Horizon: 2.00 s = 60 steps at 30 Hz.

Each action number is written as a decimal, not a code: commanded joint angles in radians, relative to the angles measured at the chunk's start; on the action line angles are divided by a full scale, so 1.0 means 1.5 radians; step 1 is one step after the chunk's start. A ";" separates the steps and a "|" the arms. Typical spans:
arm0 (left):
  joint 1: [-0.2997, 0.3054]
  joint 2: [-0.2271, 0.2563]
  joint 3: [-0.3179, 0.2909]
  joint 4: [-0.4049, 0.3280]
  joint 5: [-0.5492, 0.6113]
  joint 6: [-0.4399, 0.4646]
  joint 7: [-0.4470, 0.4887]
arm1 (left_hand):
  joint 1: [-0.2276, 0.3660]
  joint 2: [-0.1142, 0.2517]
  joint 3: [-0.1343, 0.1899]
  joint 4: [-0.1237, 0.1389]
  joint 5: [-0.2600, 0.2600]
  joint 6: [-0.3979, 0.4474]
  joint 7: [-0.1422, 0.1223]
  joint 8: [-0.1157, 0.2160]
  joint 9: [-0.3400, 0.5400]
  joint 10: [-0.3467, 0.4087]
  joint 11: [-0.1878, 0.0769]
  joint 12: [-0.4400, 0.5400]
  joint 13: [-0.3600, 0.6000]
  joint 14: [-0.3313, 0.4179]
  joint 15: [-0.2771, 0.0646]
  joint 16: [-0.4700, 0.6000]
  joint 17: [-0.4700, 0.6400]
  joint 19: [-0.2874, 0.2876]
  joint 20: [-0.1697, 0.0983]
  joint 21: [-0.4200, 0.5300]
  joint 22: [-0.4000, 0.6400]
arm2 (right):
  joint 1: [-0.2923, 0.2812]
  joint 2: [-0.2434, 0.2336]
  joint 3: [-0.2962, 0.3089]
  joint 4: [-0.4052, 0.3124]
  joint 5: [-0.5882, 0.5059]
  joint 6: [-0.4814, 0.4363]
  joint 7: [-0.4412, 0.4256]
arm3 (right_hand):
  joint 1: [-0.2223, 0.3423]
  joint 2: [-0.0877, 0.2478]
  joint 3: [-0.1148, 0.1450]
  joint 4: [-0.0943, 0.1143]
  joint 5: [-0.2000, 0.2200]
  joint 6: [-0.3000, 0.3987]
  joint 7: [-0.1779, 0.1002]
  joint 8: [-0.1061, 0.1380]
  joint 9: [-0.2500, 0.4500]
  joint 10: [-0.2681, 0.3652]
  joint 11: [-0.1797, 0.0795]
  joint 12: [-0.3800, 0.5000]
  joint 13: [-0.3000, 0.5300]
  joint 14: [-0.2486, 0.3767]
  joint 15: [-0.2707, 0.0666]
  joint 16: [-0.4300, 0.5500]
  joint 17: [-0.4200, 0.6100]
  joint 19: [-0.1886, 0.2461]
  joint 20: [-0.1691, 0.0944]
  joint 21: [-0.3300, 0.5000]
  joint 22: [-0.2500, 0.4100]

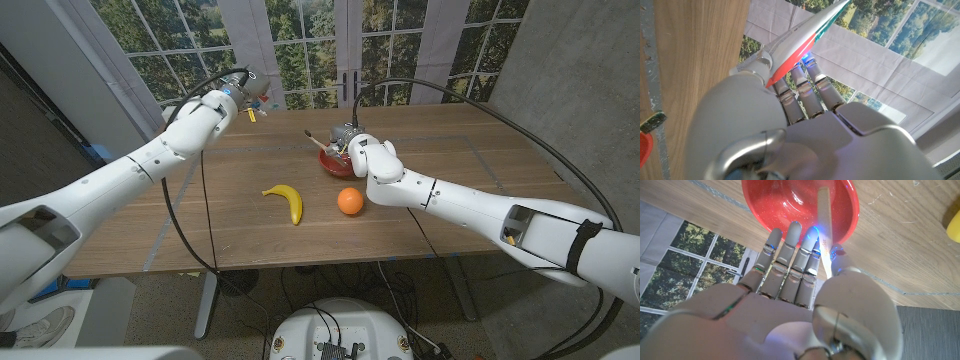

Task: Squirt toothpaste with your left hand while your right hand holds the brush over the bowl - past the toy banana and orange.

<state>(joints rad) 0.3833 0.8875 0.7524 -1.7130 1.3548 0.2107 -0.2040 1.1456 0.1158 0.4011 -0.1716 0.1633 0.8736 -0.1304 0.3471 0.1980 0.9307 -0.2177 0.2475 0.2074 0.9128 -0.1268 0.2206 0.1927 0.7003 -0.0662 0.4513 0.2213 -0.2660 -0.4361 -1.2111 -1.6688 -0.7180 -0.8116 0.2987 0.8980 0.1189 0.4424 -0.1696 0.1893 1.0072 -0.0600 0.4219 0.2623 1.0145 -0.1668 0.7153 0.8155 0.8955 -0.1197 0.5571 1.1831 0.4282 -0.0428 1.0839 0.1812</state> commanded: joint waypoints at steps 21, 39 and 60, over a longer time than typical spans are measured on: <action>-0.081 -0.010 0.015 -0.016 0.057 -0.177 -0.081 | 0.009 -0.002 -0.010 -0.001 0.007 0.001 -0.013 -0.008 0.003 0.002 -0.001 -0.008 0.003 0.000 -0.078 -0.003 0.003 -0.014 -0.085 0.008 0.002 | 0.027 0.015 0.005 -0.002 -0.070 0.049 0.081 | 0.014 0.020 0.036 0.018 0.002 0.012 -0.004 0.002 0.004 0.021 -0.021 -0.003 0.005 0.008 -0.065 -0.002 0.008 -0.002 -0.052 0.009 0.002; -0.117 -0.024 0.044 -0.006 0.106 -0.233 -0.089 | 0.010 -0.002 -0.015 0.000 0.007 0.003 -0.016 -0.012 0.004 0.003 -0.001 -0.012 0.004 -0.001 -0.078 -0.004 0.003 -0.018 -0.085 0.014 0.002 | 0.013 0.016 0.030 -0.025 -0.108 0.086 0.085 | 0.014 0.020 0.037 0.018 0.002 0.013 -0.005 0.001 0.004 0.022 -0.020 -0.004 0.008 0.010 -0.065 -0.003 0.010 -0.003 -0.052 0.013 0.002; -0.133 -0.042 0.067 0.006 0.112 -0.258 -0.076 | 0.012 0.000 -0.019 0.000 0.007 0.004 -0.016 -0.015 0.004 0.003 -0.001 -0.015 0.004 -0.002 -0.078 -0.005 0.004 -0.023 -0.085 0.019 0.002 | -0.007 0.024 0.057 -0.029 -0.146 0.127 0.087 | 0.014 0.019 0.038 0.017 0.002 0.014 -0.004 0.000 0.006 0.022 -0.021 -0.007 0.009 0.011 -0.065 -0.004 0.012 -0.005 -0.052 0.019 0.001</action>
<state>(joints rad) 0.2077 0.8451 0.8205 -1.7150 1.5167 -0.1540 -0.3281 1.1520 0.1143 0.3764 -0.1714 0.1660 0.8753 -0.1502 0.3241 0.2028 0.9305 -0.2177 0.2262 0.2117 0.9123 -0.1263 0.2127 0.1931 0.6683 -0.0661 0.4741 0.2206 -0.2625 -0.4072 -1.1462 -1.7153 -0.8870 -0.6693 0.4239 0.8980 0.1189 0.4424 -0.1696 0.1853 1.0098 -0.0575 0.4146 0.2674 1.0170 -0.1643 0.7074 0.8268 0.9041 -0.1250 0.5571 1.1968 0.4246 -0.0464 1.1028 0.1816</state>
